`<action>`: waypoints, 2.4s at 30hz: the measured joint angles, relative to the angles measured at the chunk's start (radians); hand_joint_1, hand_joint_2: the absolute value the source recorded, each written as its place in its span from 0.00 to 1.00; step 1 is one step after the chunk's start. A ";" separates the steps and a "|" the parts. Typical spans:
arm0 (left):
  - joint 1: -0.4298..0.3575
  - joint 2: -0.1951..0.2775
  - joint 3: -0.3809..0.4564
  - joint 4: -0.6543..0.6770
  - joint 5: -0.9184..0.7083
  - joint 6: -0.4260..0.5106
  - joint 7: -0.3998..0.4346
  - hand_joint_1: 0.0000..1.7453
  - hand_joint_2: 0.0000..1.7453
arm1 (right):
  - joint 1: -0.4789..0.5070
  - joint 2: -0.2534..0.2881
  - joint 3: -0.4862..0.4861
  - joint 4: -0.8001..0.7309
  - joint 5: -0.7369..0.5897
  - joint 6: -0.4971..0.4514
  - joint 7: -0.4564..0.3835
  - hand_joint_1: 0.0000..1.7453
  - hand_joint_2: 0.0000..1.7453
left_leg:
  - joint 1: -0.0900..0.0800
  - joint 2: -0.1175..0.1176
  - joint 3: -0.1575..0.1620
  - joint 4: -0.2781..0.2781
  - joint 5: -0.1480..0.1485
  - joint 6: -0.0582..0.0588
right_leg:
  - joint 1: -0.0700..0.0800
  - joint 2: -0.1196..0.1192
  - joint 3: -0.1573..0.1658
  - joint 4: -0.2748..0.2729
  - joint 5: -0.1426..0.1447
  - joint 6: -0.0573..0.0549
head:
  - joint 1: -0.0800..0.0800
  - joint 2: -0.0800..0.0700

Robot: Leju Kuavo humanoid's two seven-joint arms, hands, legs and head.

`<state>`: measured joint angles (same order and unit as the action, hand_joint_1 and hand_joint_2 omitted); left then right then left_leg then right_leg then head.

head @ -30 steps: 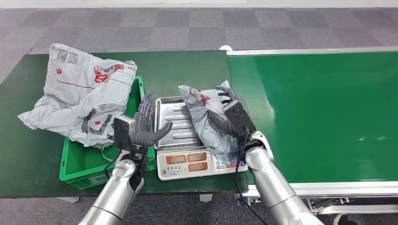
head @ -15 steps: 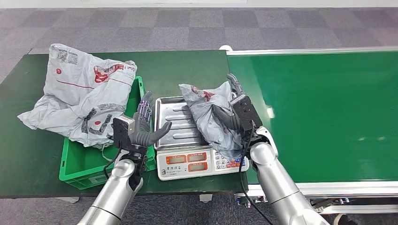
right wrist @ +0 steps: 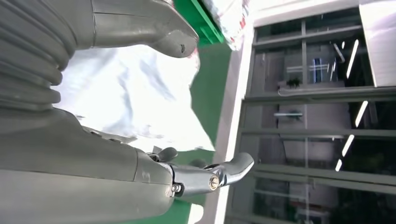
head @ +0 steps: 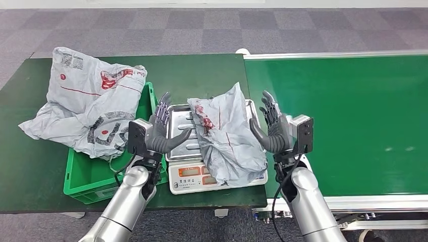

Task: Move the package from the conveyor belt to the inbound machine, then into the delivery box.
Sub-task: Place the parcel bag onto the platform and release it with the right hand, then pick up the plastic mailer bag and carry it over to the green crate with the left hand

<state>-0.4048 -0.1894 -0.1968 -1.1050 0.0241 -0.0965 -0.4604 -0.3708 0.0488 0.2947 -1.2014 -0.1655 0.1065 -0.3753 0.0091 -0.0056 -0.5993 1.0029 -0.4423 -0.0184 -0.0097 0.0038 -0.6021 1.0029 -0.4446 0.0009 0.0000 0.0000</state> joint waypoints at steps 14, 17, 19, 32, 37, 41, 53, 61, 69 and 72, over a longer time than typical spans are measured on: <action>-0.040 0.000 -0.025 0.009 -0.054 0.002 0.001 0.00 1.00 | 0.003 -0.002 -0.060 -0.001 -0.002 0.043 0.002 0.00 1.00 | 0.000 0.001 0.000 0.000 0.001 0.000 | 0.000 0.000 0.000 0.000 0.000 0.000 | 0.000 0.000; -0.050 0.000 -0.040 0.019 -0.078 0.002 0.007 0.00 1.00 | -0.003 -0.001 -0.068 0.011 0.003 0.030 -0.005 0.00 1.00 | 0.000 0.001 0.000 0.000 0.001 0.000 | 0.000 0.000 0.000 0.000 0.000 0.000 | 0.000 0.000; -0.054 0.000 -0.045 0.024 -0.080 0.002 0.009 0.00 1.00 | -0.005 0.000 -0.071 0.018 0.005 0.028 -0.007 0.00 1.00 | 0.000 0.001 0.000 0.000 0.001 0.000 | 0.000 0.000 0.000 0.000 0.000 0.000 | 0.000 0.000; -0.064 0.001 -0.059 0.042 -0.081 0.002 0.009 0.00 1.00 | -0.014 0.000 -0.073 0.040 0.005 0.025 -0.008 0.00 1.00 | 0.000 0.001 0.000 0.000 0.001 0.000 | 0.000 0.000 0.000 0.000 0.000 0.000 | 0.000 0.000; -0.065 0.001 -0.059 0.042 -0.081 0.002 0.009 0.00 1.00 | -0.014 0.000 -0.073 0.041 0.006 0.025 -0.008 0.00 1.00 | 0.000 0.001 0.000 0.000 0.001 0.000 | 0.000 0.000 0.000 0.000 0.000 0.000 | 0.000 0.000; -0.066 0.001 -0.059 0.043 -0.086 0.001 0.010 0.00 1.00 | -0.014 0.000 -0.073 0.042 0.006 0.025 -0.008 0.00 1.00 | 0.000 0.001 0.000 0.000 0.001 0.000 | 0.000 0.000 0.000 0.000 0.000 0.000 | 0.000 0.000; -0.281 0.016 -0.261 0.325 -0.626 -0.064 0.001 0.00 1.00 | -0.089 0.004 -0.144 0.129 -0.044 0.012 -0.017 0.00 1.00 | 0.000 0.001 0.000 0.000 0.002 0.001 | -0.001 0.000 0.000 0.000 0.003 0.001 | 0.000 0.000; -0.424 0.025 -0.494 0.583 -0.782 -0.239 -0.152 0.00 1.00 | -0.173 0.052 -0.158 0.268 -0.111 0.083 -0.008 0.00 1.00 | 0.000 0.000 0.000 0.000 0.003 0.000 | 0.001 0.000 0.001 0.001 0.003 0.000 | 0.000 0.000; -0.470 0.039 -0.564 0.653 -0.786 -0.229 -0.159 0.00 1.00 | -0.175 0.066 -0.158 0.289 -0.132 0.103 -0.004 0.00 1.00 | 0.000 -0.001 0.001 -0.001 0.004 -0.001 | 0.001 -0.001 0.002 0.001 0.003 0.000 | 0.000 0.000; -0.477 0.042 -0.579 0.664 -0.789 -0.237 -0.161 0.59 1.00 | -0.175 0.066 -0.158 0.290 -0.142 0.114 0.002 0.00 1.00 | 0.000 -0.001 0.002 -0.001 0.004 -0.001 | 0.001 -0.001 0.003 0.001 0.003 0.000 | 0.000 0.000</action>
<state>-0.8820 -0.1475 -0.7758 -0.4409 -0.7652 -0.3333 -0.6213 -0.5455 0.1152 0.1366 -0.9118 -0.3071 0.2206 -0.3736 0.0094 -0.0064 -0.5974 1.0024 -0.4382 -0.0194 -0.0089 0.0030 -0.5990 1.0037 -0.4412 0.0008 0.0000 0.0000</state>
